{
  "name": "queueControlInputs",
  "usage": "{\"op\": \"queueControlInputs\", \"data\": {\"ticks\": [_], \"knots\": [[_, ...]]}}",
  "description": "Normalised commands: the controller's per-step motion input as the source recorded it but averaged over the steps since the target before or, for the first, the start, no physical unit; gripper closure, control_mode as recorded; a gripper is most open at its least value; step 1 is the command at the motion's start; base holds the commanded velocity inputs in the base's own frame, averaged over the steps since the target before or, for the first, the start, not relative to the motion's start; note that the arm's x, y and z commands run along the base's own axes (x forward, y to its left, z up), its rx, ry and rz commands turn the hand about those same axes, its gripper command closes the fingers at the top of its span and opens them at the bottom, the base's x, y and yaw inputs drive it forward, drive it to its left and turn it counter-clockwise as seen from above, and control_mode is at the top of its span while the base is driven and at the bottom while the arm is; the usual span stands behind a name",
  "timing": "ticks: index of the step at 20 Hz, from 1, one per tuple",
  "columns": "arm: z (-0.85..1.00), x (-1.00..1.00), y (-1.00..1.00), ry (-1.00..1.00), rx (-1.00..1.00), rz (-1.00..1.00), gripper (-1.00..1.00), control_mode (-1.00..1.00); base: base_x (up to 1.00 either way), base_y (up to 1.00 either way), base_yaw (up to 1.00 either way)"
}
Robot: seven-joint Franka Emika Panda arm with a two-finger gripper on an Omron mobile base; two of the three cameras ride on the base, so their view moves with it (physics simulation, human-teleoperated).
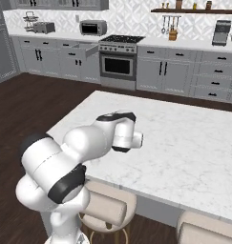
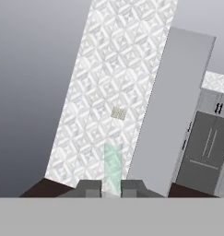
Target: Take a straw from the drawer in front and place it inside the glass cup on the dining counter.
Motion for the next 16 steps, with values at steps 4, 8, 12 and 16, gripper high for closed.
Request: {"op": "queueControlInputs", "data": {"ticks": [4, 8, 12, 16], "knots": [[0.00, -0.31, -0.28, 0.00, 0.00, 0.00, 1.00, -1.00, 0.00, 0.00, 0.00], [0.00, -0.42, -0.30, 0.00, 0.00, 0.00, 1.00, -1.00, 0.00, 0.00, 0.00], [0.00, -0.06, -0.05, 0.00, 0.00, 0.00, 1.00, -1.00, 0.00, 0.00, 0.00], [0.00, 0.01, 0.01, 0.00, 0.00, 0.00, 1.00, -1.00, 0.00, 0.00, 0.00]]}}
